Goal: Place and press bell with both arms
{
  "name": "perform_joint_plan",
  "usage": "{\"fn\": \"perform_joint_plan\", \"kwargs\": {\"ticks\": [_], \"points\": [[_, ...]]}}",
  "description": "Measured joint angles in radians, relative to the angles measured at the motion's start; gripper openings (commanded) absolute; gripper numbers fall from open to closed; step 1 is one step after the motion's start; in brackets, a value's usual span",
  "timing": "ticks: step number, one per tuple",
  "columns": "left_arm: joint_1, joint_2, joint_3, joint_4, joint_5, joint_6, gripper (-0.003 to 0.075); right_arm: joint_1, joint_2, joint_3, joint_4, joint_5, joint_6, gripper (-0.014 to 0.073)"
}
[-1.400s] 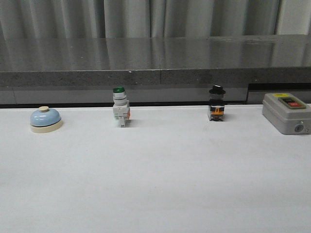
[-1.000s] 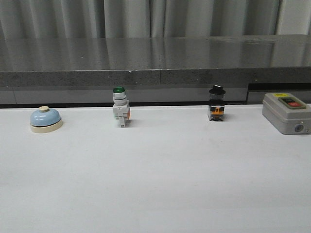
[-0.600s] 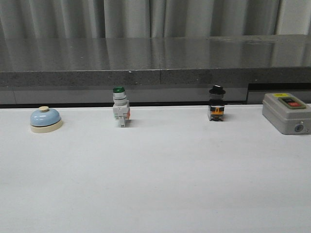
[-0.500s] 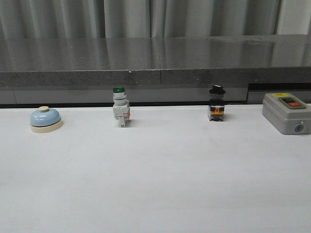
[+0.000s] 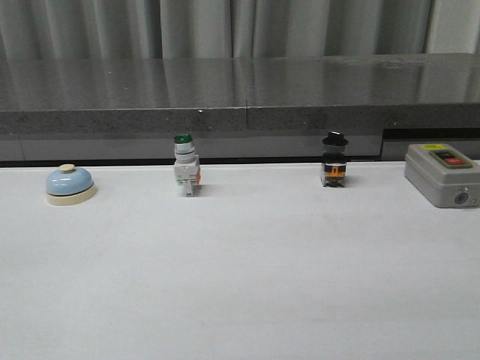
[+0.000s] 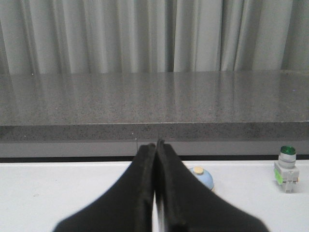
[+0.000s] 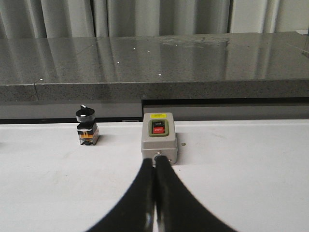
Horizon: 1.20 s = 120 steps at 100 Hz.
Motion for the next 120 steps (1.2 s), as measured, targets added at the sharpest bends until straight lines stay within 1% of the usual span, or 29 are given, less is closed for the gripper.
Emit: {"fn": "perform_joint_plan", "kwargs": {"ticks": [32, 56, 68, 89, 96, 105, 112, 115, 117, 120], "points": [[0.000, 0.283, -0.231, -0.026, 0.072, 0.000, -0.0020, 0.000, 0.000, 0.000, 0.000, 0.000, 0.000, -0.0060], [0.000, 0.563, -0.438, -0.026, 0.225, 0.000, -0.0020, 0.000, 0.000, 0.000, 0.000, 0.000, 0.000, -0.0060], [0.000, 0.705, -0.532, -0.026, 0.277, 0.000, -0.0020, 0.000, 0.000, 0.000, 0.000, 0.000, 0.000, -0.0060], [-0.010, 0.933, -0.665, -0.032, 0.299, 0.000, -0.0009, 0.000, 0.000, 0.000, 0.000, 0.000, 0.000, -0.0060], [-0.029, 1.001, -0.703, -0.032, 0.299, 0.000, 0.0026, 0.000, 0.000, 0.000, 0.000, 0.000, 0.000, -0.0060], [-0.067, 1.086, -0.749, -0.032, 0.299, 0.022, 0.0116, 0.000, 0.000, 0.000, 0.000, 0.000, 0.000, -0.0060], [-0.098, 1.153, -0.784, -0.032, 0.299, 0.040, 0.0225, 0.000, 0.000, 0.000, 0.000, 0.000, 0.000, -0.0060], [-0.110, 1.186, -0.797, -0.032, 0.299, 0.044, 0.0296, 0.000, 0.000, 0.000, 0.000, 0.000, 0.000, -0.0060], [-0.118, 1.198, -0.807, -0.032, 0.299, 0.046, 0.0326, 0.000, 0.000, 0.000, 0.000, 0.000, 0.000, -0.0060], [-0.131, 1.230, -0.820, -0.032, 0.299, 0.049, 0.0405, 0.000, 0.000, 0.000, 0.000, 0.000, 0.000, -0.0060]]}}
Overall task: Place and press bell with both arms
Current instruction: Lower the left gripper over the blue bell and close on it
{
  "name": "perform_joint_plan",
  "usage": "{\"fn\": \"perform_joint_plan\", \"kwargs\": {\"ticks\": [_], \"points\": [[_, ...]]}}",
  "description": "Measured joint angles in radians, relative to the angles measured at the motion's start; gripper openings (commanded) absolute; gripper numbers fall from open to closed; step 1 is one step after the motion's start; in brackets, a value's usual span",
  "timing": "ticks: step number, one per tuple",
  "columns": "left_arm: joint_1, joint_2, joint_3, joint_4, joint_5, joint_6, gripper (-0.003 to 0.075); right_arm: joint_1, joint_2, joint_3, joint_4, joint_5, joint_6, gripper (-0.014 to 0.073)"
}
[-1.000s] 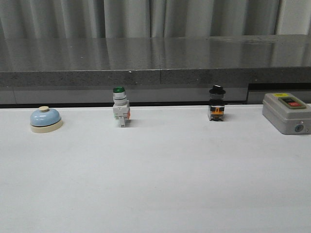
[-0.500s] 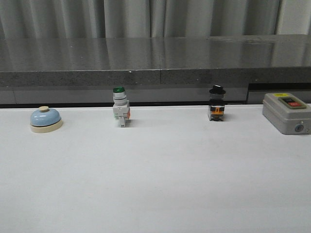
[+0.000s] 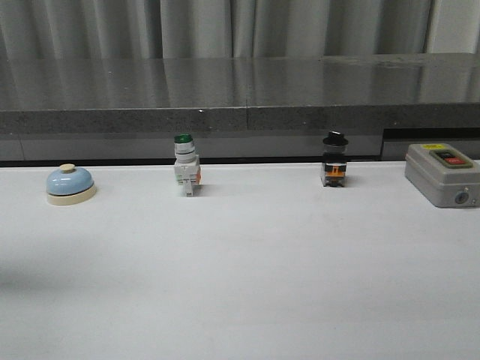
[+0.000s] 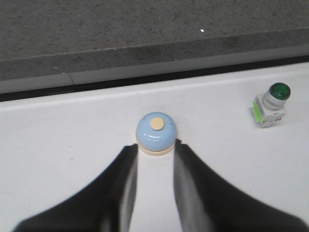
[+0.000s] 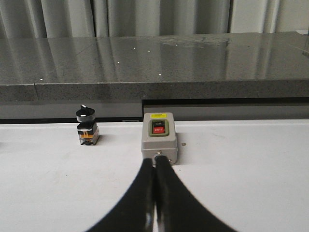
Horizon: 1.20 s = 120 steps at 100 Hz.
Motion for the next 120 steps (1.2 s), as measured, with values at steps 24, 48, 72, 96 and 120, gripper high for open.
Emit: {"fn": "perform_joint_plan", "kwargs": {"ticks": [24, 48, 72, 96, 120], "points": [[-0.038, 0.196, -0.099, 0.000, -0.002, 0.002, 0.0662, 0.000, 0.000, 0.000, 0.000, 0.000, 0.000, -0.0060], [-0.036, 0.381, -0.235, -0.001, 0.029, -0.065, 0.0660, 0.000, 0.000, 0.000, 0.000, 0.000, 0.000, -0.0060], [-0.013, 0.576, -0.421, -0.002, 0.176, -0.081, 0.0660, 0.000, 0.000, 0.000, 0.000, 0.000, 0.000, -0.0060], [0.018, 0.699, -0.535, -0.002, 0.240, -0.117, 0.0660, 0.000, 0.000, 0.000, 0.000, 0.000, 0.000, -0.0060], [0.018, 0.763, -0.549, -0.002, 0.250, -0.127, 0.0660, 0.000, 0.000, 0.000, 0.000, 0.000, 0.000, -0.0060]]}}
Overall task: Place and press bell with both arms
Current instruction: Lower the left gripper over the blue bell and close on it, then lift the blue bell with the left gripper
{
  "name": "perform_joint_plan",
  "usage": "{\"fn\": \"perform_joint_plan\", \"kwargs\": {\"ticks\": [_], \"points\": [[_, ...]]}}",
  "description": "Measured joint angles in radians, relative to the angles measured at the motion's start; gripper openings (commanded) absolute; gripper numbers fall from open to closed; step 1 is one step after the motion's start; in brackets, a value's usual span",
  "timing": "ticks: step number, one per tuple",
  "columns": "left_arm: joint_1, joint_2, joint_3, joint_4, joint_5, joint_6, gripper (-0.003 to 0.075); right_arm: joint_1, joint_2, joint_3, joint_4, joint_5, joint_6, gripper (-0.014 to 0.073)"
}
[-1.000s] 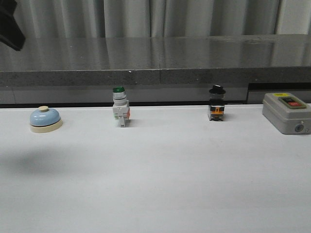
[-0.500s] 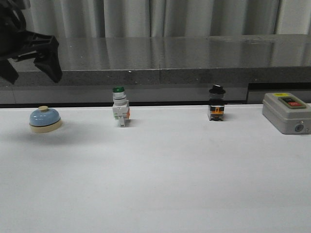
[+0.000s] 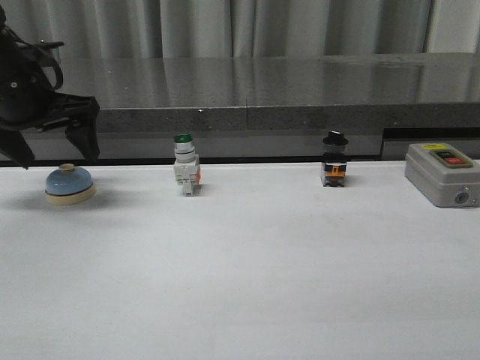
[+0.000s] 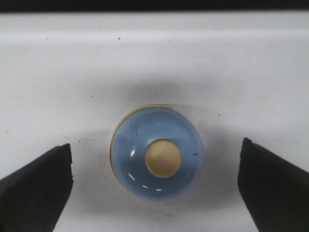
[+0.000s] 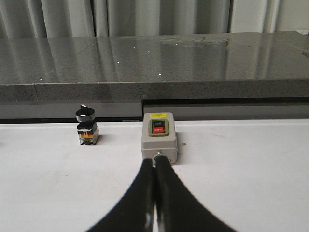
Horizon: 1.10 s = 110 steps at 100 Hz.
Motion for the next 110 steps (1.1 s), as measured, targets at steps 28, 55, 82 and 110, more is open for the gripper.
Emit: {"fn": "perform_joint_plan", "kwargs": {"ticks": [28, 55, 82, 110], "points": [[0.000, 0.050, -0.008, 0.000, 0.000, 0.000, 0.0660, 0.000, 0.000, 0.000, 0.000, 0.000, 0.000, -0.0060], [0.000, 0.084, -0.008, 0.000, 0.000, 0.000, 0.0631, 0.000, 0.000, 0.000, 0.000, -0.001, 0.000, -0.0060], [0.000, 0.084, -0.010, 0.000, -0.014, 0.000, 0.0360, 0.000, 0.000, 0.000, 0.000, -0.001, 0.000, -0.0060], [0.000, 0.084, -0.055, 0.000, 0.038, 0.000, 0.0194, 0.000, 0.000, 0.000, 0.000, -0.001, 0.000, -0.0060]]}}
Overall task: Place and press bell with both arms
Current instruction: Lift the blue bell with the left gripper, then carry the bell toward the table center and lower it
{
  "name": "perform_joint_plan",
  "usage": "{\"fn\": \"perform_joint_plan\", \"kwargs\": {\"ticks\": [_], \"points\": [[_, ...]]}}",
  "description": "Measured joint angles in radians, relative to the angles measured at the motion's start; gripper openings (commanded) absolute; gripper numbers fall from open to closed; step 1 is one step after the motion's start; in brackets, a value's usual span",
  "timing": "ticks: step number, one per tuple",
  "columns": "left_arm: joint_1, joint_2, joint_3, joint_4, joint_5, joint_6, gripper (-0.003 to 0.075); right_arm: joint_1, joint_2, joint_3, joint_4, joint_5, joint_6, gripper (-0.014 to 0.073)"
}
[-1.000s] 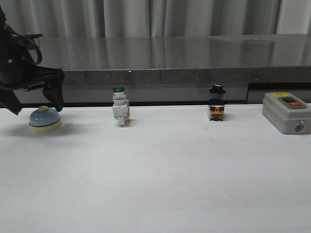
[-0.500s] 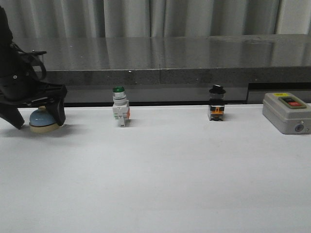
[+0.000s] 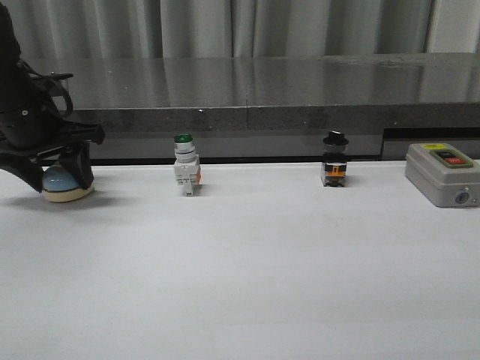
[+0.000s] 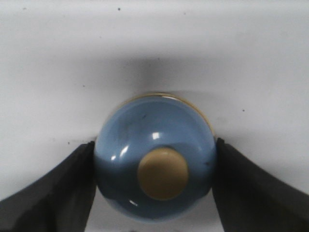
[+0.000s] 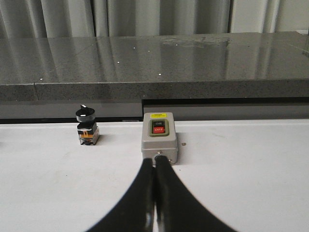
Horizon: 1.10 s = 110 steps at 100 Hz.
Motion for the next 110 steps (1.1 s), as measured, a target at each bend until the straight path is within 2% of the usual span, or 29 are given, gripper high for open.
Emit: {"fn": "perform_joint_plan", "kwargs": {"ticks": [12, 39, 57, 79, 110], "points": [[0.000, 0.001, -0.076, 0.000, 0.074, 0.000, 0.0165, 0.000, 0.000, 0.000, 0.000, 0.000, 0.000, -0.0060], [0.000, 0.002, -0.320, -0.049, 0.347, 0.002, 0.0151, 0.000, 0.000, 0.000, 0.000, 0.000, 0.000, -0.0060], [-0.042, 0.002, -0.437, -0.051, 0.467, 0.038, 0.0111, 0.000, 0.000, 0.000, 0.000, 0.000, 0.000, -0.0060], [-0.160, 0.002, -0.518, -0.053, 0.519, 0.075, 0.0056, 0.000, 0.000, 0.000, 0.000, 0.000, 0.000, -0.0060], [-0.338, 0.002, -0.528, -0.056, 0.524, 0.079, -0.0012, 0.000, 0.000, 0.000, 0.000, 0.000, 0.000, -0.0060]]}}
